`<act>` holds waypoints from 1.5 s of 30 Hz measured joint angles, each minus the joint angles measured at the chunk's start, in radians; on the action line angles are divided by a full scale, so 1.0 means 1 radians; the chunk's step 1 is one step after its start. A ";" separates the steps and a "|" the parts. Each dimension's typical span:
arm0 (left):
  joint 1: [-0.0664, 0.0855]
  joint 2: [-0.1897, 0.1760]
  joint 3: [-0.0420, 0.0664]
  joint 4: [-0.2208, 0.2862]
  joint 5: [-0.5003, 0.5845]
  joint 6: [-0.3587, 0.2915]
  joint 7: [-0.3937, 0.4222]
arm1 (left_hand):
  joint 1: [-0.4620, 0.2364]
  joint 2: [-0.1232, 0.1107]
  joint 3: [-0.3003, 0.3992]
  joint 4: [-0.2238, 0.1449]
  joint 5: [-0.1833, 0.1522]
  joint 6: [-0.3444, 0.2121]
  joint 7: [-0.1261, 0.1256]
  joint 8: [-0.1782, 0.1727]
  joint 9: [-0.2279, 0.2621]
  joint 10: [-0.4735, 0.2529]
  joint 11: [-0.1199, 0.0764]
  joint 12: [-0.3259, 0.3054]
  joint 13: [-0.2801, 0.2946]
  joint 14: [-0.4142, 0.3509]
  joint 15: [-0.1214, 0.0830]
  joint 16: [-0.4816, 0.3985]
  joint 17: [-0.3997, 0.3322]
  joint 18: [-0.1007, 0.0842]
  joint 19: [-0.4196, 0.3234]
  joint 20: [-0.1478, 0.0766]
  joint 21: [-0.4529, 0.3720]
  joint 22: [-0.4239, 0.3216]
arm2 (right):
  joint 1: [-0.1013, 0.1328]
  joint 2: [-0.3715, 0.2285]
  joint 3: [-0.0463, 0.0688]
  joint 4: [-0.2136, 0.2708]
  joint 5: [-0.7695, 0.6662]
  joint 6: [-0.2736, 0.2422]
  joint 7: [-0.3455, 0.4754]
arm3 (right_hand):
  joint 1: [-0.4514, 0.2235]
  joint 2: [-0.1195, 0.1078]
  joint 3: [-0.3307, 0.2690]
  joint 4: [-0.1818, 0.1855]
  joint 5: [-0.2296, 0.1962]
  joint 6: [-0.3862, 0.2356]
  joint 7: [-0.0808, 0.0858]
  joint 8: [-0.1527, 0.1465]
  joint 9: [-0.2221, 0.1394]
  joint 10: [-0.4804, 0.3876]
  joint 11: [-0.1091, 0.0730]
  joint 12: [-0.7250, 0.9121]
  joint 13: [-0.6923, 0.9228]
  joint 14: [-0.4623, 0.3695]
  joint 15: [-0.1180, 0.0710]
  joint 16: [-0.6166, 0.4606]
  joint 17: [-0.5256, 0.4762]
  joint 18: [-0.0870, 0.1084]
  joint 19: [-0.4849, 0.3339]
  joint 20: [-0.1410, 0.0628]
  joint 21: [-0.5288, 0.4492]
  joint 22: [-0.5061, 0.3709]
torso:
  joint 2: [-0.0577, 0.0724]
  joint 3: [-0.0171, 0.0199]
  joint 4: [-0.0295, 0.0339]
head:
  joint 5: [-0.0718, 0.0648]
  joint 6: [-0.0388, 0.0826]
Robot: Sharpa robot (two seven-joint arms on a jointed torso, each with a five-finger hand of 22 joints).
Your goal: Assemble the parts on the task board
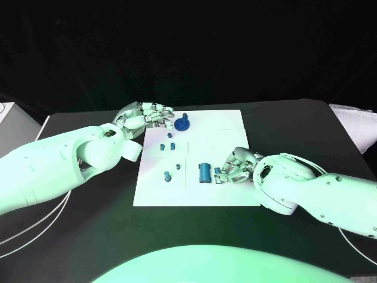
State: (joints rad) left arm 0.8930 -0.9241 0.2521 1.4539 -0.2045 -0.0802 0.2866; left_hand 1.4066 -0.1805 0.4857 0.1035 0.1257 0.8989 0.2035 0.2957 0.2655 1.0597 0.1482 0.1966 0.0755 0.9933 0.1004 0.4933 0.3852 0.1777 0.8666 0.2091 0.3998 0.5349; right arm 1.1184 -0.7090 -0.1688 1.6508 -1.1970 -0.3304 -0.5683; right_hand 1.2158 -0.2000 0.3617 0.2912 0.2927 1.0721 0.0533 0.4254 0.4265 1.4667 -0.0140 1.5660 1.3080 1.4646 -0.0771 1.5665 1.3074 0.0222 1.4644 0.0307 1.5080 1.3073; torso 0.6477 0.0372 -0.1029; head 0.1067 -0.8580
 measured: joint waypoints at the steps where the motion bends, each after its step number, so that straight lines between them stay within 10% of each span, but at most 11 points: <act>1: 0.000 0.000 0.000 0.000 0.000 0.000 0.000 | 0.000 0.000 0.000 0.000 0.000 0.000 0.000 0.000 0.000 0.000 0.000 0.000 0.000 0.000 0.000 0.000 0.000 0.000 0.000 0.000 0.000 0.000 | 0.000 0.000 0.000 0.000 0.000 0.000 0.000 | 0.000 0.000 0.000 0.000 0.000 0.000 0.000 0.000 0.000 0.000 0.000 0.000 0.000 0.000 0.000 0.000 0.000 0.000 0.000 0.000 0.000 0.000 | 0.000 0.0000 0.0001 | 0.000 0.000; 45: 0.000 0.001 0.000 -0.004 -0.002 0.004 -0.005 | -0.004 0.004 -0.003 0.003 0.006 0.000 0.000 0.000 0.000 0.000 0.000 0.000 0.000 0.000 0.000 0.000 0.003 0.000 0.000 0.000 -0.004 -0.001 | 0.002 0.005 0.000 -0.011 0.025 0.011 0.000 | -0.096 -0.012 -0.021 -0.001 0.000 0.000 0.000 0.004 -0.001 0.000 0.000 0.000 -0.001 0.000 0.000 0.000 0.000 0.000 0.000 0.000 0.000 0.001 | -0.001 0.0007 -0.0001 | -0.006 -0.007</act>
State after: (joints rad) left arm 0.8929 -0.9228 0.2521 1.4499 -0.2061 -0.0765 0.2814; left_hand 1.4026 -0.1765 0.4827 0.1064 0.1317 0.8989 0.2035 0.2957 0.2655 1.0598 0.1483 0.1966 0.0755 0.9933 0.1004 0.4935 0.3884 0.1777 0.8666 0.2091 0.3960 0.5341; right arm 1.1200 -0.7044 -0.1691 1.6401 -1.1717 -0.3195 -0.5680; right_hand 1.1194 -0.2125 0.3410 0.2905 0.2924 1.0724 0.0530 0.4294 0.4259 1.4667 -0.0141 1.5660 1.3074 1.4646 -0.0771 1.5665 1.3073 0.0223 1.4644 0.0307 1.5080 1.3079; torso 0.6471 0.0379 -0.1030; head 0.1009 -0.8645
